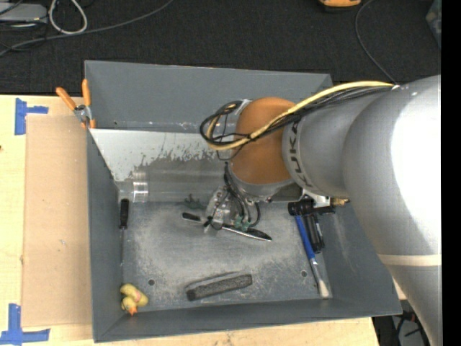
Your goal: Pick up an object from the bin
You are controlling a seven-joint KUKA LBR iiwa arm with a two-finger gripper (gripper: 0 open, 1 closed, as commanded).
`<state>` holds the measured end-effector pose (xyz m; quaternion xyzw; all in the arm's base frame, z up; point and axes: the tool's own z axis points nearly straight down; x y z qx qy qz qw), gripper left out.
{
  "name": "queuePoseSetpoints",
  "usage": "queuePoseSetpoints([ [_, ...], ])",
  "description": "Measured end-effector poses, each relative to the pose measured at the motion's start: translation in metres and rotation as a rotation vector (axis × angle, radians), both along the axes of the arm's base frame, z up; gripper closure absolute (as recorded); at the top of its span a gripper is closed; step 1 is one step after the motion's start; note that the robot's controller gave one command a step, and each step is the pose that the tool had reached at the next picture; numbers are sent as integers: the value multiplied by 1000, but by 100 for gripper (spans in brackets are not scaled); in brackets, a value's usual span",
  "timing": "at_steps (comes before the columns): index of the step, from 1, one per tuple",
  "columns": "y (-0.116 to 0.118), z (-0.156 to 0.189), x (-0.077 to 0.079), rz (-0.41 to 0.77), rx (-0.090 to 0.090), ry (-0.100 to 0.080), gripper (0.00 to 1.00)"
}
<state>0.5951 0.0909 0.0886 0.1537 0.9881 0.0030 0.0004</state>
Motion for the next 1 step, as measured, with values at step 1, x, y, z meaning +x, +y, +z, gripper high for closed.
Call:
queuePoseSetpoints([
  [1, -1, 26, -3, 0, -1, 13, 100],
])
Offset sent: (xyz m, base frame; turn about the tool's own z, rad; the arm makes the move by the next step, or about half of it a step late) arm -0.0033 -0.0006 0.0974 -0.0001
